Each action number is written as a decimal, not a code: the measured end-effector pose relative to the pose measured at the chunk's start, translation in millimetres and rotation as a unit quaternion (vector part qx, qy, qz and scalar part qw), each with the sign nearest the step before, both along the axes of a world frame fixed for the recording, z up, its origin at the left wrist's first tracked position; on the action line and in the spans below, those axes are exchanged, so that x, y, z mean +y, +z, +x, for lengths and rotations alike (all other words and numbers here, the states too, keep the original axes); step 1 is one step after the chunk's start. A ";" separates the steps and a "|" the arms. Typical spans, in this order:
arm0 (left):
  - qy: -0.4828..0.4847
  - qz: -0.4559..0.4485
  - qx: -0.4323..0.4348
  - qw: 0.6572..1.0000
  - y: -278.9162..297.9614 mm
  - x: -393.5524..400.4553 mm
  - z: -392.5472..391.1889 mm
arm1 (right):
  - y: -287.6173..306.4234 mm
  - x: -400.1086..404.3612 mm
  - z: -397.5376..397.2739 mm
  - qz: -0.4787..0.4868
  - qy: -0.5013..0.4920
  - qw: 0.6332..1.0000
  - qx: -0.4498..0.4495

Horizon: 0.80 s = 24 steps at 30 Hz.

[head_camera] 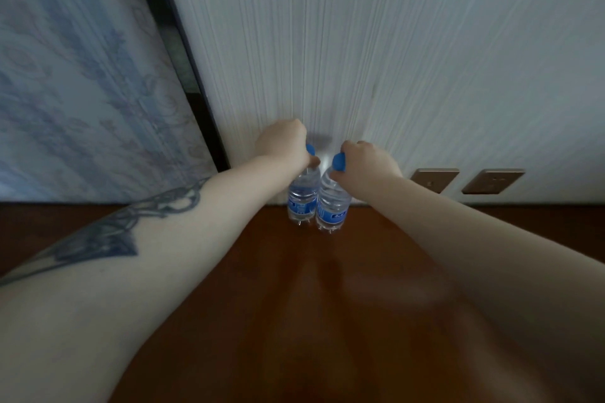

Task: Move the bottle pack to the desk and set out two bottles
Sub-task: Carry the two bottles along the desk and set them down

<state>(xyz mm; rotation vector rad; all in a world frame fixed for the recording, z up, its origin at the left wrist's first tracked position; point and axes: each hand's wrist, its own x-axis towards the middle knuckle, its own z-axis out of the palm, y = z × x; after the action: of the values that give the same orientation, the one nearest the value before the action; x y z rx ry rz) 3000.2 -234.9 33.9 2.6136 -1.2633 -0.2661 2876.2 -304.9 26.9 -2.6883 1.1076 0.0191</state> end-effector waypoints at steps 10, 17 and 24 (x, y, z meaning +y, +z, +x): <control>0.046 0.000 -0.011 0.999 -0.9 -5.6 0.4 | -10.4 2.0 -0.8 0.015 -0.044 0.998 -0.038; 0.083 -0.002 -0.012 0.996 -1.7 1.2 -3.1 | -15.5 1.8 1.0 0.006 -0.059 0.997 -0.052; -0.002 -0.096 0.051 0.994 -24.2 24.7 -1.6 | -24.4 -6.8 -10.4 0.102 -0.054 0.986 -0.117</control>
<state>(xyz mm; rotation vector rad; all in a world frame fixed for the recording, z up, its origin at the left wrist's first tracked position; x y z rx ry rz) 2998.6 -210.2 9.7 2.4052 -1.1969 -0.2610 2865.8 -311.7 2.5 -2.3768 1.1106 -0.1858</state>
